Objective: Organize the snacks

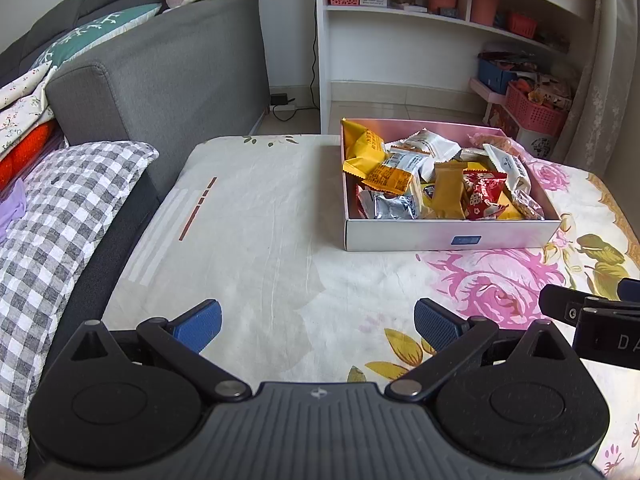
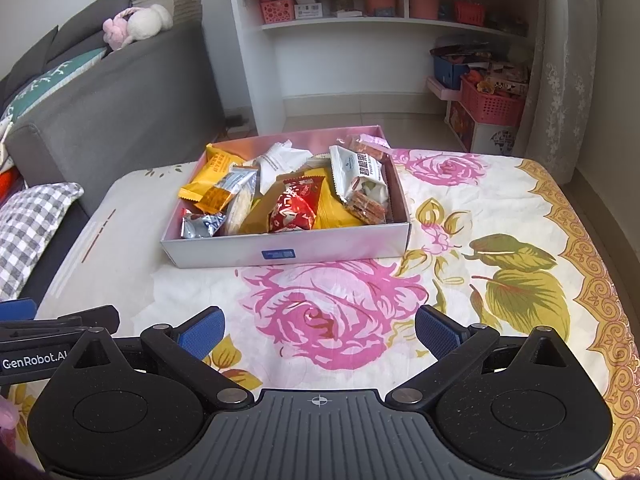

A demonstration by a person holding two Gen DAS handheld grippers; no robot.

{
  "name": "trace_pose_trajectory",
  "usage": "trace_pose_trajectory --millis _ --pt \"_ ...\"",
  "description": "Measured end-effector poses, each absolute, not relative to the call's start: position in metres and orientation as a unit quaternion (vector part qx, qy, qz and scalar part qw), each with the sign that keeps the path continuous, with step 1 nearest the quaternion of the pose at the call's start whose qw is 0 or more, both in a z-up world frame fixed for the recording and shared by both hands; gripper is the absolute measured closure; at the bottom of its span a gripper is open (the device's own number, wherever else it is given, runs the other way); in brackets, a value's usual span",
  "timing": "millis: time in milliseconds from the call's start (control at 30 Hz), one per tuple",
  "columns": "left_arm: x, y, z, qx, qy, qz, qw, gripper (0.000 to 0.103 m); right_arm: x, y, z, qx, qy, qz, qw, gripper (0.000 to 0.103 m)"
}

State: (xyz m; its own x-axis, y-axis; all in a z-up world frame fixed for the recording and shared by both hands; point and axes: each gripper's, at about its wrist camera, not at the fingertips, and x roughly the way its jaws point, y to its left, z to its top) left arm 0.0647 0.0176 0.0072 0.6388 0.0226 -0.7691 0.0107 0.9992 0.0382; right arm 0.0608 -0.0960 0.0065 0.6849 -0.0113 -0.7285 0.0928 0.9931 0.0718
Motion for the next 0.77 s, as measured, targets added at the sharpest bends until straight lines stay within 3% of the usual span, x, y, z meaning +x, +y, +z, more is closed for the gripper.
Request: trace_pose_trajectory --millis 767 --pt "0.0663 0.0159 0.0067 0.021 0.429 -0.010 0.903 0.000 0.0610 -0.0951 0.0069 0.051 0.397 -0.028 0.916 0.001"
